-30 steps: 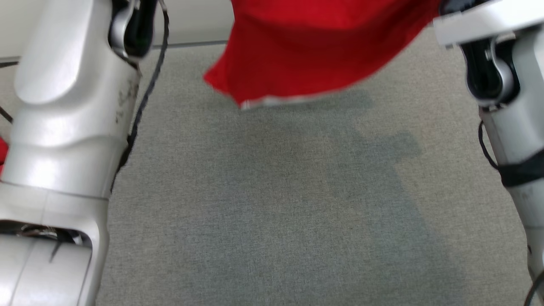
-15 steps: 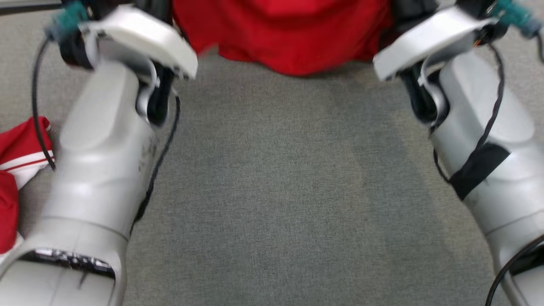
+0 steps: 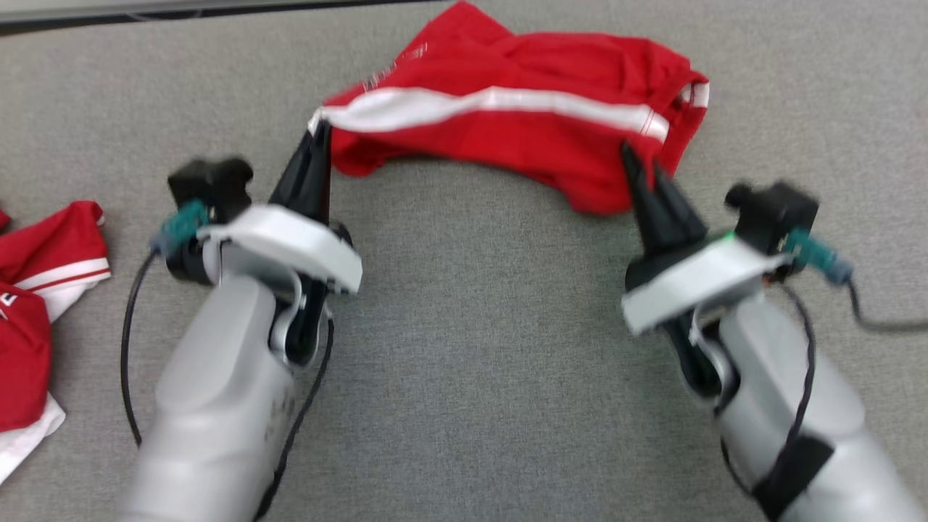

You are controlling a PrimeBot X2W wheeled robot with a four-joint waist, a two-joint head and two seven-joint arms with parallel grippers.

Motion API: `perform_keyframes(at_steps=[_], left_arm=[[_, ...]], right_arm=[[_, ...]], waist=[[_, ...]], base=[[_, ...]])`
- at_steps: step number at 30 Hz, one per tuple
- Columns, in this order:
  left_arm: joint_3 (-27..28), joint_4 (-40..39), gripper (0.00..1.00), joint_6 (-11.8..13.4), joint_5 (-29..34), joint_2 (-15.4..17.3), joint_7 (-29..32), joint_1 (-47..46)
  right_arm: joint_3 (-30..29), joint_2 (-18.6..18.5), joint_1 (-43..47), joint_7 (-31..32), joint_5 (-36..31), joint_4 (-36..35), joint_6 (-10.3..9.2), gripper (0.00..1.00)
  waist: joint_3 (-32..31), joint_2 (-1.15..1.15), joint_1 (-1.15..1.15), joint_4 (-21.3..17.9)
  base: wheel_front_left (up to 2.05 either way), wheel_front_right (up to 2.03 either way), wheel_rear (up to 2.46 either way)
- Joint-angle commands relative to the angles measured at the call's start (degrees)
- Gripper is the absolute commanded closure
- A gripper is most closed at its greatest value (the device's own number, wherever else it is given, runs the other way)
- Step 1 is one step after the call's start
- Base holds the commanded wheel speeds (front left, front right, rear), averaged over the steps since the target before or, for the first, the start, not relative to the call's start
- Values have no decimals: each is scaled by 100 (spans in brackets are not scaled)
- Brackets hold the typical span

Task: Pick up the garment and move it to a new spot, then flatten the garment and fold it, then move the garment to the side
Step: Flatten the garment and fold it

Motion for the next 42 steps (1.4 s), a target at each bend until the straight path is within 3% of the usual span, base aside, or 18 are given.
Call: perform_keyframes(at_steps=[1, 9, 16, 26, 33, 42], left_arm=[[137, -281, 100, 2, 152, 21, -2, 282], [694, -1910, 100, -93, 786, 20, -2, 2249], [1021, -2864, 100, -147, 1131, 47, -1, 3698], [1319, -3794, 100, 13, 1168, 179, 21, 4889], [1116, -3792, 100, -99, 1076, 353, 463, 4310], [491, -2366, 100, -252, 897, 501, 1068, 1796]], right_arm=[[16, -57, 355, -29, -104, -235, -1, 100], [-285, -323, 2247, -30, -388, -1583, -1, 100], [-454, -450, 3719, -29, -628, -2519, -1, 100], [-505, -357, 4987, -30, -833, -3253, -1, 100], [-648, -135, 4765, -30, -540, -3096, -1, 100], [-1124, 331, 3689, -29, -106, -2556, -1, 100]], waist=[[-223, 0, 0, 26], [-916, 0, 0, 115], [-1478, 0, 0, 122], [-1757, 0, 0, -148], [-1507, 0, 0, -344], [-440, 0, 0, -863]], base=[[0, 0, 0], [0, 0, 0], [0, 0, 0], [0, 0, 0], [0, 0, 0], [0, 0, 0]])
